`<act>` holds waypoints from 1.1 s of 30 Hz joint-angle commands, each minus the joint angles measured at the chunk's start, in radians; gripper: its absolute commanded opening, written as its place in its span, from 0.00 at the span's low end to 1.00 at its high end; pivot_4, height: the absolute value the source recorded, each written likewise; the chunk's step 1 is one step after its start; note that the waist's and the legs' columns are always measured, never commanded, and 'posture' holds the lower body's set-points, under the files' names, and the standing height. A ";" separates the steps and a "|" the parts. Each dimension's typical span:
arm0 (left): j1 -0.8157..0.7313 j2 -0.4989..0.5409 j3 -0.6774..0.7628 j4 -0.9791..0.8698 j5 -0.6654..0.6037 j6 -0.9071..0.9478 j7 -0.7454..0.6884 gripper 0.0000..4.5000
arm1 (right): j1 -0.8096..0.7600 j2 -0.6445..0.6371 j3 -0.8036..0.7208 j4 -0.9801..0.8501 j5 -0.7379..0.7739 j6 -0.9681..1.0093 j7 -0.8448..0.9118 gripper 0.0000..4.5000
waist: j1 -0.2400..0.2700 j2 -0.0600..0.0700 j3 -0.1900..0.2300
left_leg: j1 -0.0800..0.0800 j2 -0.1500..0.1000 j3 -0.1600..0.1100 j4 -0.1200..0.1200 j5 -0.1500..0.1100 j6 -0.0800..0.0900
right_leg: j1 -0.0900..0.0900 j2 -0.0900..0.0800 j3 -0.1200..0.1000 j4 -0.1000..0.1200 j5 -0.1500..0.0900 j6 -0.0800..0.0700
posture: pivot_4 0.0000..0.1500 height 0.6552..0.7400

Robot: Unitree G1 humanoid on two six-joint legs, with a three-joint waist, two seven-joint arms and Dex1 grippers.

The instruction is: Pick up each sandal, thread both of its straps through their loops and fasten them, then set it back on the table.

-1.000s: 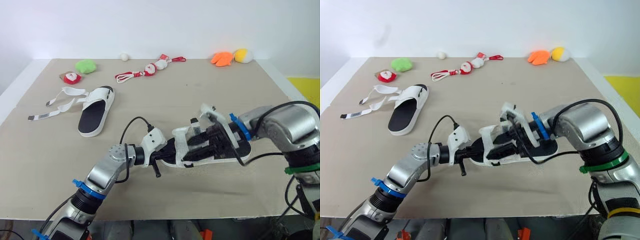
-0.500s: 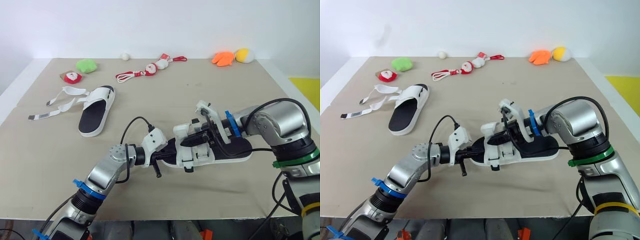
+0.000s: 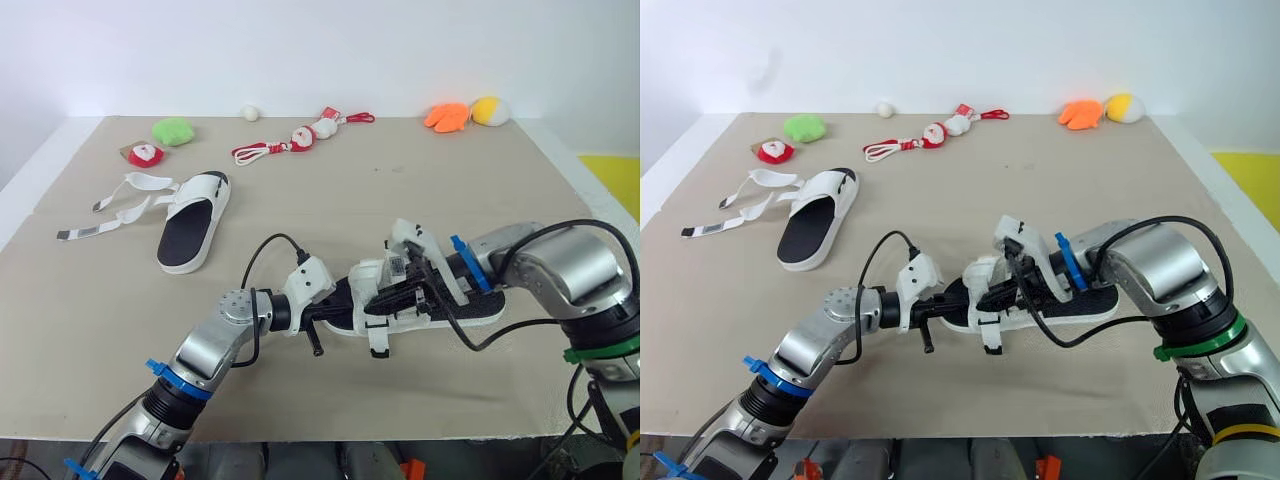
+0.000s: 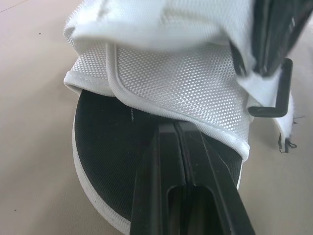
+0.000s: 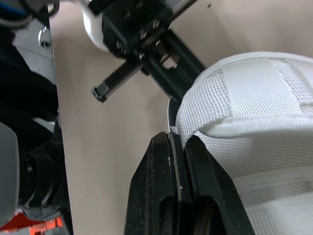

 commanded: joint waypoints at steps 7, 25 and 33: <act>0.015 0.010 -0.017 0.045 0.027 0.021 0.010 0.00 | -0.014 -0.074 -0.070 -0.013 0.013 -0.091 0.119 0.40 | 0.000 0.000 0.000 | 0.000 0.000 0.000 0.000 0.000 0.000 | 0.000 0.000 0.000 0.000 0.000 0.000 | 1.00 1.00; 0.028 0.011 -0.021 0.039 0.025 0.021 0.008 0.00 | 0.319 0.032 -0.325 0.363 -0.302 -2.052 0.389 0.99 | -0.004 0.000 0.000 | 0.003 0.002 0.002 0.000 0.000 0.000 | 0.002 0.000 -0.001 -0.001 0.001 0.004 | 1.00 1.00; 0.026 0.008 -0.024 0.040 0.024 0.022 0.004 0.00 | 0.274 0.029 -0.197 0.563 -0.429 -2.777 0.270 0.99 | -0.004 0.000 0.000 | 0.006 0.001 0.003 -0.001 0.000 0.000 | 0.005 0.000 0.002 -0.001 0.000 0.002 | 1.00 1.00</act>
